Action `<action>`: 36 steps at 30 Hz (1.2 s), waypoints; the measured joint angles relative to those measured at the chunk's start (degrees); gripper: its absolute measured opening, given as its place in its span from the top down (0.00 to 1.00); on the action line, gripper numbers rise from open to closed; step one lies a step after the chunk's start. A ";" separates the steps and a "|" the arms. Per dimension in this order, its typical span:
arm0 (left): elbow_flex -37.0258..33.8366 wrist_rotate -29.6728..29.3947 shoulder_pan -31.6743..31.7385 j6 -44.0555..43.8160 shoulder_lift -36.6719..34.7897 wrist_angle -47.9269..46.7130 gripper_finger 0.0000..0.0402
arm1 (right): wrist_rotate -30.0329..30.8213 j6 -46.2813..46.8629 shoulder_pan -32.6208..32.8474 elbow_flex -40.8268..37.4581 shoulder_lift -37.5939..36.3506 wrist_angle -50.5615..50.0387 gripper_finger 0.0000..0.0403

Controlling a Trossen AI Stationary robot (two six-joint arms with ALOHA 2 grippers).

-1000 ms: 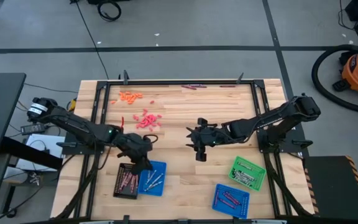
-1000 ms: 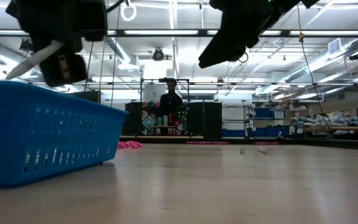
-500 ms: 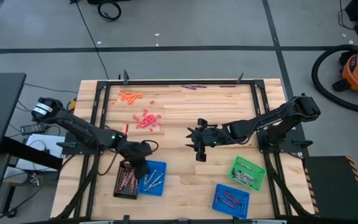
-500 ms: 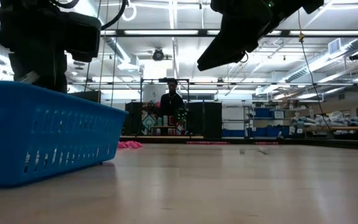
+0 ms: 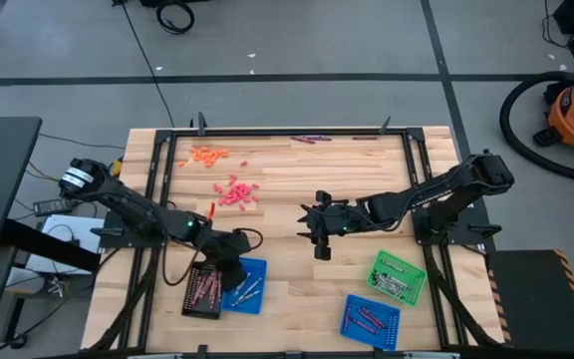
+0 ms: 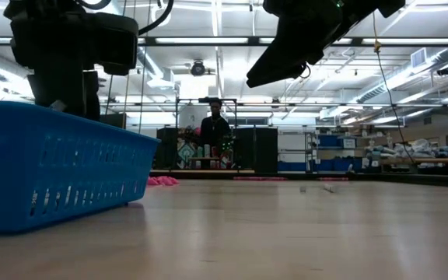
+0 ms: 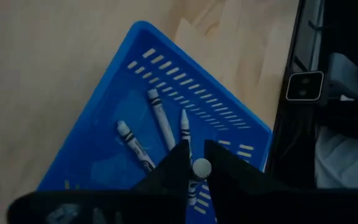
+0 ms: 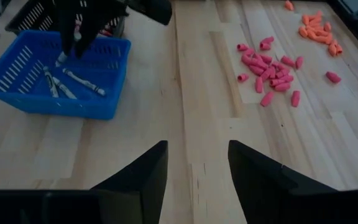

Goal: Sort crayons
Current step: Put the white crayon into the left blue bin

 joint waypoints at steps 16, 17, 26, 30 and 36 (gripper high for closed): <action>3.37 -1.73 1.19 10.36 -3.43 -5.86 0.63 | 0.07 -0.63 -0.33 0.00 0.00 -4.10 0.56; 3.74 -2.31 1.14 11.93 -3.91 -6.73 0.63 | 0.07 -0.64 -0.61 0.00 0.00 -4.65 0.56; 5.37 -7.47 1.17 25.68 -6.28 -9.16 0.63 | -0.02 -3.66 -5.05 -4.03 0.02 -5.54 0.56; 5.37 -14.07 1.20 31.30 -6.28 -9.99 0.63 | -0.31 -1.73 -7.74 -5.66 0.02 -7.51 0.56; 5.37 -26.58 1.20 40.44 -6.30 -10.81 0.63 | -0.64 -0.26 -10.64 -5.66 0.02 -11.74 0.56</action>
